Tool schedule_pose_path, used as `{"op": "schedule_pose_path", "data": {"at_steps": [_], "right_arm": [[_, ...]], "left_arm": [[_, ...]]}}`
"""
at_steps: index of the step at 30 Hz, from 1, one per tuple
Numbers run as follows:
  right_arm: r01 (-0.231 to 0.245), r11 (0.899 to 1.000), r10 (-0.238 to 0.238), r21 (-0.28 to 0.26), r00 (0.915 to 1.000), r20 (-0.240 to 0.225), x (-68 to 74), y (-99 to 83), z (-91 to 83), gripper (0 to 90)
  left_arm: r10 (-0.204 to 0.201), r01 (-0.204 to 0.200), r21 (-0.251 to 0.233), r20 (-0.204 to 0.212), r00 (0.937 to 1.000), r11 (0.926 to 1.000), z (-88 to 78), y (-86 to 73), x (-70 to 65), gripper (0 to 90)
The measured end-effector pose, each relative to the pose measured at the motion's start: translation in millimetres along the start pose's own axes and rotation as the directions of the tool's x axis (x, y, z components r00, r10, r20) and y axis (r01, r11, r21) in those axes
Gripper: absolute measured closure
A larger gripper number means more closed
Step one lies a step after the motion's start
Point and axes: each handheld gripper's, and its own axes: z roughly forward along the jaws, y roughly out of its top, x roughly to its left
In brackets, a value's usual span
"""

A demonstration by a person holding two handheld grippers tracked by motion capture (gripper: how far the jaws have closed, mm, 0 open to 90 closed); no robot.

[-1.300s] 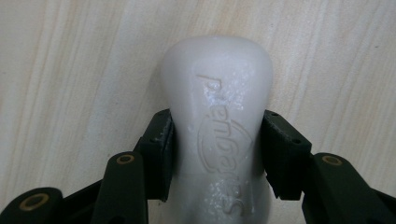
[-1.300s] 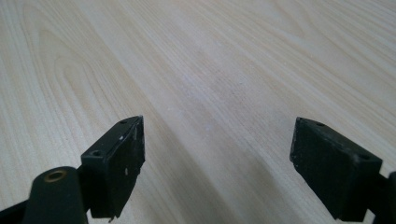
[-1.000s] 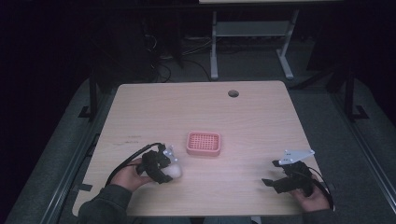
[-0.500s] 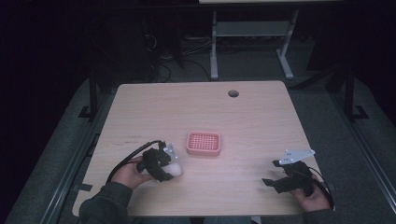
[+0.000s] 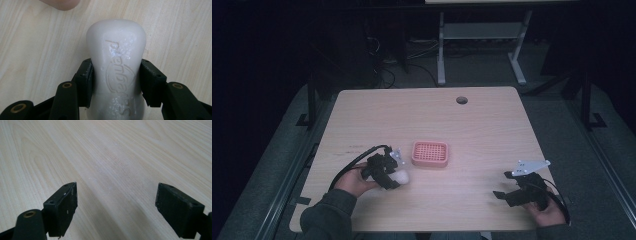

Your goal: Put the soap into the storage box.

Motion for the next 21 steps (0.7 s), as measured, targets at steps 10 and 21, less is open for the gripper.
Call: {"op": "schedule_pose_path", "data": {"at_steps": [10, 21], "right_arm": [[0.001, 1.000, -0.001, -0.003, 1.0000, 0.000, -0.5, -0.1, -0.5, 17.5], [0.001, 1.000, -0.001, -0.007, 1.0000, 0.000, -0.4, -0.2, -1.1, 17.5]], "left_arm": [[0.000, 0.000, 0.000, 0.007, 1.0000, 1.0000, -1.3, 8.2, 6.1, 50.0], [0.012, -0.012, 0.005, 0.007, 0.9999, 0.9999, -3.8, 18.7, 12.0, 50.0]]}}
